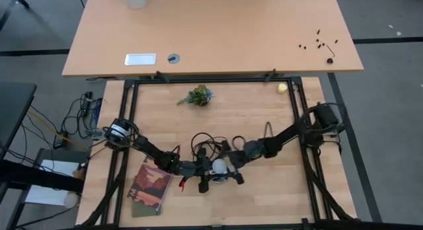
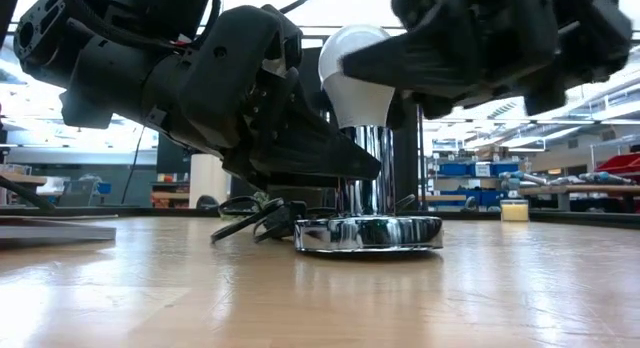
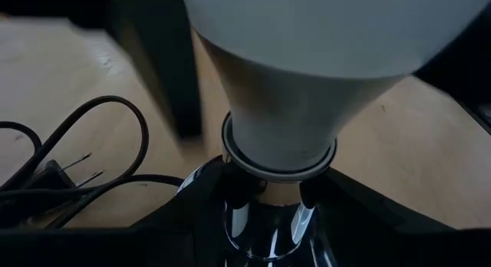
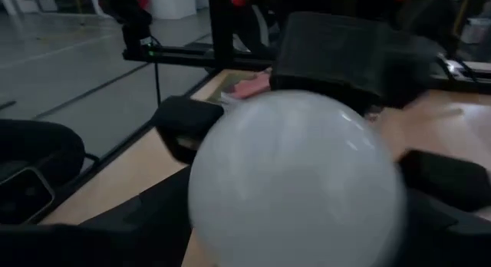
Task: Screw lightbulb
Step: Insert the white lightbulb into the lamp socket
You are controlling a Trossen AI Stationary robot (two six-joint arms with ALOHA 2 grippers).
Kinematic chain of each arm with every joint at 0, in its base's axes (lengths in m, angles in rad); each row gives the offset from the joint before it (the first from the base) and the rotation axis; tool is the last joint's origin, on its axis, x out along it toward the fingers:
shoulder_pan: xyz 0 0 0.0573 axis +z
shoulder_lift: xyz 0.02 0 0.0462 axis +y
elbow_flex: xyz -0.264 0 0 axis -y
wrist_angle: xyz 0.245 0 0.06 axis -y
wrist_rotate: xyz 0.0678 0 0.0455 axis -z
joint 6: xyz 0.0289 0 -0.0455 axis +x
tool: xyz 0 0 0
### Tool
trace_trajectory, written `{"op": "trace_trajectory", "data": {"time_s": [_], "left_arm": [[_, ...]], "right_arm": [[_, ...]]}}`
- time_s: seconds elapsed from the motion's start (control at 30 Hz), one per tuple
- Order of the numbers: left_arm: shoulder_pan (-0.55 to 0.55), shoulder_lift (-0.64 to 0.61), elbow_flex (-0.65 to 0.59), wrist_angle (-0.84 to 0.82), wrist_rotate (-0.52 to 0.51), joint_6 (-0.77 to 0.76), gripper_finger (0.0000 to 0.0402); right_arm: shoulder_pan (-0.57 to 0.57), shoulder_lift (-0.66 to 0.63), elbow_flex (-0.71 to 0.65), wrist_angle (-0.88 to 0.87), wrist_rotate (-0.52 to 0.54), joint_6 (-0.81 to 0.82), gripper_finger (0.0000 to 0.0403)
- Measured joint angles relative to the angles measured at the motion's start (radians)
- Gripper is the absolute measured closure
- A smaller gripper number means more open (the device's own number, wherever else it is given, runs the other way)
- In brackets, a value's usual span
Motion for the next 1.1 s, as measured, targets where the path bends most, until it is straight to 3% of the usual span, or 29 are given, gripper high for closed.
{"op": "trace_trajectory", "data": {"time_s": [0.33, 0.73, 0.9, 1.1], "left_arm": [[-0.002, 0.000, 0.000, -0.001, 0.001, -0.002, 0.0213], [-0.003, 0.000, 0.000, -0.001, 0.021, 0.004, 0.0213], [-0.003, 0.000, 0.000, -0.002, 0.006, -0.024, 0.0213], [-0.006, 0.000, 0.000, 0.000, -0.043, -0.055, 0.0213]], "right_arm": [[0.008, 0.053, 0.034, 0.001, -0.014, -0.016, 0.0094], [-0.015, 0.052, 0.033, 0.012, -0.109, 0.009, 0.0124], [-0.011, 0.052, 0.033, 0.014, -0.063, 0.009, 0.0140], [0.020, 0.052, 0.032, 0.009, 0.094, 0.009, 0.0159]]}}
